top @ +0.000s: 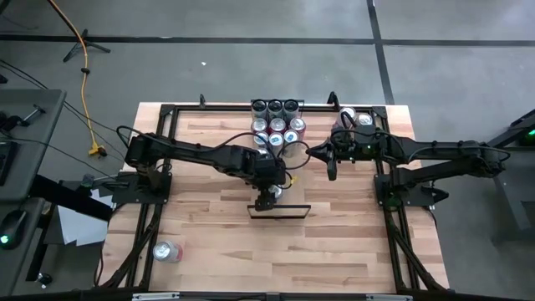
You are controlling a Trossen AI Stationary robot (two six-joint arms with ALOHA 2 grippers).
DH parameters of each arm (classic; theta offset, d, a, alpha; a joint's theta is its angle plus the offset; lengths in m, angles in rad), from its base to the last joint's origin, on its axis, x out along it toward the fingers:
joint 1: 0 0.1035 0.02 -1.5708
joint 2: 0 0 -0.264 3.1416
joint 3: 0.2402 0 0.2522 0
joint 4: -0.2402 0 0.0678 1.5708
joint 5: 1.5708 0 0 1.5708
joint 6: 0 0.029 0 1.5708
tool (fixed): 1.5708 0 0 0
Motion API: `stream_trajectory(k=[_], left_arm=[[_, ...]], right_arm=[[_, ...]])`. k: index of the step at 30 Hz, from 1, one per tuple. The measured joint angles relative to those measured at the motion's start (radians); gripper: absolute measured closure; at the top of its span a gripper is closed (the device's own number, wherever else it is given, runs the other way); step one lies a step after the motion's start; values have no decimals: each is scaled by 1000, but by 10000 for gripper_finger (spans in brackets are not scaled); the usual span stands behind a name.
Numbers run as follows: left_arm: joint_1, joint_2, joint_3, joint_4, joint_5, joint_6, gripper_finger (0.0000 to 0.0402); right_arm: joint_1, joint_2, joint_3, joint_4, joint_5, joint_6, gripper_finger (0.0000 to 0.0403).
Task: Place canned beverage on shelf
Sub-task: Put the left red-silver soda can on the shelf aligned with the other red-silver soda can
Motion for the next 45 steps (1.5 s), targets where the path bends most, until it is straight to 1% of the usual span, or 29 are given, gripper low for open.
stream_trajectory(k=[6, 12, 15, 21, 24, 29, 33, 35, 37, 41, 45], left_arm=[[0, 0, 0, 2, 0, 0, 116], [5, 0, 3, 8, 2, 0, 114], [9, -8, 35, 3, 8, 1, 114], [20, -35, 131, -26, 2, 50, 114], [22, -64, 168, -20, -1, 1, 114], [18, -132, 169, -59, -7, -89, 114], [-14, -176, 160, -94, -98, -158, 114], [-36, -225, 99, -42, -146, -196, 115], [-51, -296, -15, 49, -173, -266, 115], [-77, -475, -332, 300, -188, -480, 115], [-99, -653, -641, 619, -187, -775, 115]], right_arm=[[0, 0, 0, 0, 0, 0, 402], [0, 0, 0, 0, 0, 0, 402], [0, 0, 0, 0, 0, 0, 402], [0, 0, 0, 21, 0, 0, 402], [0, 0, 0, 43, 0, -8, 402], [0, 0, 0, 50, 0, -27, 402], [0, 0, 0, 46, 0, -27, 402], [0, 0, 0, 44, 0, -27, 402], [0, 0, 0, 43, 0, -27, 402], [0, 0, 0, 37, 0, -27, 402], [0, 0, 0, 35, 0, -27, 402]])
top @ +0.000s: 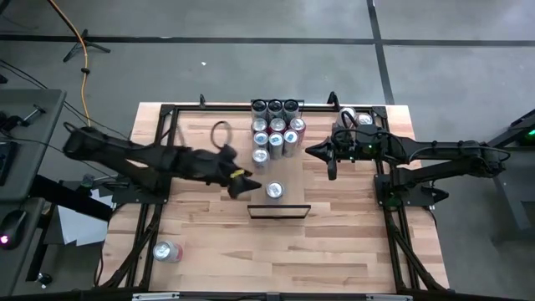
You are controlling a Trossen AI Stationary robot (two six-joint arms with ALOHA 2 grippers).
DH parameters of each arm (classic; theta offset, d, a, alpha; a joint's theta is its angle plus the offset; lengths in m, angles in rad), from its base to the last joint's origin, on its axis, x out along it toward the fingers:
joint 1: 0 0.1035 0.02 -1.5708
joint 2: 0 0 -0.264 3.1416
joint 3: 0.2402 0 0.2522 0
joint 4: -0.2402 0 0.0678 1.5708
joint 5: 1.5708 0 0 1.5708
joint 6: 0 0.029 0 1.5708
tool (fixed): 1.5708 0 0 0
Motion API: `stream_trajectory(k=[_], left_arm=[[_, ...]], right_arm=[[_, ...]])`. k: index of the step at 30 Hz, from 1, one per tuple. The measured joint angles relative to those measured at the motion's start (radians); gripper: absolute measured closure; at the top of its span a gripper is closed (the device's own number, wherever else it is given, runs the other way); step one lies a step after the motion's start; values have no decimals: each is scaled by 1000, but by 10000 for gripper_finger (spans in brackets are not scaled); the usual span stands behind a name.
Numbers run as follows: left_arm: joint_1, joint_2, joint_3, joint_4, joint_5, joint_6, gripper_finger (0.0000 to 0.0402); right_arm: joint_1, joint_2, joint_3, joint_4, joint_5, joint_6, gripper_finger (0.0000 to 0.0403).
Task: Place canned beverage on shelf
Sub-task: Put the left red-silver soda can on the shelf aligned with the other red-silver soda can
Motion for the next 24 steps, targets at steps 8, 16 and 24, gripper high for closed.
stream_trajectory(k=[8, 16, 24], left_arm=[[-48, -141, -287, 259, 80, -425, 231], [-61, -83, -314, 252, 80, -476, 387], [-42, -45, -313, 252, 81, -487, 401]], right_arm=[[0, 0, 0, -17, 0, 18, 402], [0, 0, 0, -21, 8, 38, 402], [0, 0, 0, -31, 9, 61, 402]])
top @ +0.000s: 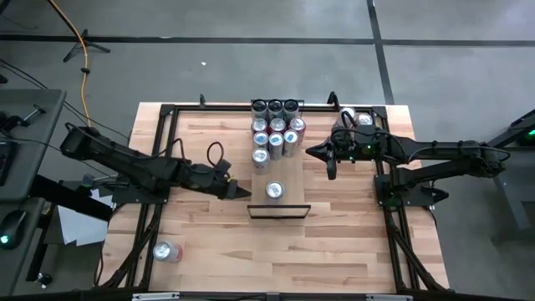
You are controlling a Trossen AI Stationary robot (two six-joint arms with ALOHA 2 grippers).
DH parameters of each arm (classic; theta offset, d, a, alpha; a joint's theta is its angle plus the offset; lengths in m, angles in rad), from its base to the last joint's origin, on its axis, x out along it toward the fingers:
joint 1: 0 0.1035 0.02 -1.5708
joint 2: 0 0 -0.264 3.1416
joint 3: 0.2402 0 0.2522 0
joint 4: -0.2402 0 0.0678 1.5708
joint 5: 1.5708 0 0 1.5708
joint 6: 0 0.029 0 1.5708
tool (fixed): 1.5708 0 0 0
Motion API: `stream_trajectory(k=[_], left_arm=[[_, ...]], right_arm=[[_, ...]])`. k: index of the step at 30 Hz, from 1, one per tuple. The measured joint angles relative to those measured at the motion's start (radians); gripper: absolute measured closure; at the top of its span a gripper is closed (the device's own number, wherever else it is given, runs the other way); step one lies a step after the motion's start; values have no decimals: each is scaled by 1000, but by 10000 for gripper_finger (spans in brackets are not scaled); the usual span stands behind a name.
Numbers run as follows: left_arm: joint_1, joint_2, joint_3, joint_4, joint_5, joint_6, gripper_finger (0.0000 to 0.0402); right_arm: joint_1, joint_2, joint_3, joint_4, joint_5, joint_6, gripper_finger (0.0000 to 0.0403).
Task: Place canned beverage on shelf
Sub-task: Put the left red-silver soda can on the shelf aligned with the other red-silver soda can
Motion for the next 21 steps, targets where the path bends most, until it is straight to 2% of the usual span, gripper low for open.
stream_trajectory(k=[15, 21], left_arm=[[6, -1, 0, 3, 11, -48, 401], [-1, -1, 0, -37, 2, -50, 401]], right_arm=[[0, 0, 0, -2, 0, 0, 402], [0, 0, 0, -5, 57, 3, 402]])
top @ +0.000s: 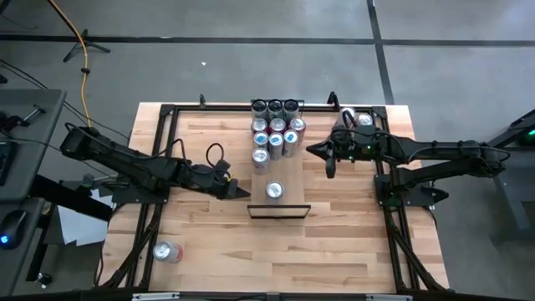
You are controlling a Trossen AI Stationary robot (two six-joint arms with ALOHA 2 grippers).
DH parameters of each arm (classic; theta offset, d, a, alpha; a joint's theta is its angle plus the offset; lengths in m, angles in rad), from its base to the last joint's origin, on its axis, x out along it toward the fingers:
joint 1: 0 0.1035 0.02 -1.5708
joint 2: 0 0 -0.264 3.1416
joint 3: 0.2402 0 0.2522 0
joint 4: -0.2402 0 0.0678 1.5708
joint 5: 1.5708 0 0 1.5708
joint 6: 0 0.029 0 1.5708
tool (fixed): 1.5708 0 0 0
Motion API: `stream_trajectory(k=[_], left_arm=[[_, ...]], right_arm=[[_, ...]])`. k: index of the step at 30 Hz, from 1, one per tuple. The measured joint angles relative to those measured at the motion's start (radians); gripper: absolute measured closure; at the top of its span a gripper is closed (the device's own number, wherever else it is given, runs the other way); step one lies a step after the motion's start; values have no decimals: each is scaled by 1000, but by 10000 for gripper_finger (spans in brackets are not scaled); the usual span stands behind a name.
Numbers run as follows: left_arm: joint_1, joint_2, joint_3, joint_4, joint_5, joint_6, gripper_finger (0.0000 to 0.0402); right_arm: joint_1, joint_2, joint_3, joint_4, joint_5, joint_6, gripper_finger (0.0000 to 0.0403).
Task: Place canned beverage on shelf
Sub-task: Put the left red-silver soda can on the shelf aligned with the other red-silver soda can
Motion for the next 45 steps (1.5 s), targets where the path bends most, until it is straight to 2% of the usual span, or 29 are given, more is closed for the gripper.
stream_trajectory(k=[9, 14, 18, 23, 33, 45], left_arm=[[2, 30, 0, -6, -72, 0, 401], [36, 119, 0, 66, 13, -8, 401], [69, 173, 0, 184, 35, -3, 401], [108, 238, 1, 213, 155, 2, 401], [163, 264, 0, 288, 312, 62, 401], [162, 329, 29, 284, 372, 83, 401]], right_arm=[[0, 0, 0, 0, 20, -1, 402], [0, 0, 0, -2, 21, -3, 402], [0, 0, 0, -10, 21, -3, 402], [0, 0, 0, -36, 21, -3, 402], [0, 0, 0, -64, 22, 5, 402], [0, 0, 0, -64, 23, -3, 402]])
